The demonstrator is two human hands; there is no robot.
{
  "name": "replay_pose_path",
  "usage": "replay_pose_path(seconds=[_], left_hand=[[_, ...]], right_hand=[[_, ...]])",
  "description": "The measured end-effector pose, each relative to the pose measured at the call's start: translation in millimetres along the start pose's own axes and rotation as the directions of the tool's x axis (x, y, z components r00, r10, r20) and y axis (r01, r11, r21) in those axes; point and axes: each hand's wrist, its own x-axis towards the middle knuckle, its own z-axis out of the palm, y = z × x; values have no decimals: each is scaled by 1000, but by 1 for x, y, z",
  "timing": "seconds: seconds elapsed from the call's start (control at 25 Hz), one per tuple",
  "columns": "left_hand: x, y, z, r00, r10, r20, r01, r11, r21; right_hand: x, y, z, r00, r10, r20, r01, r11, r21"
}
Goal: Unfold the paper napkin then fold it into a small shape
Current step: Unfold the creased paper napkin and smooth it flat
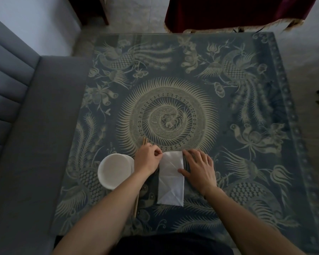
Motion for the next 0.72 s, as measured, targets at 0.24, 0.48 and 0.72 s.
replay_pose_path(seconds=[0.24, 0.48, 0.72], left_hand=[[-7, -1, -8, 1000, 29, 5, -29, 1000, -12], [-22, 5, -11, 965, 225, -138, -210, 971, 115], [-33, 7, -6, 951, 194, -243, -176, 980, 95]], right_hand=[[-1, -2, -2, 1000, -1, 18, 1, 1000, -1], [-1, -3, -4, 1000, -3, 24, 3, 1000, 3], [-3, -4, -2, 1000, -11, 29, 10, 1000, 15]])
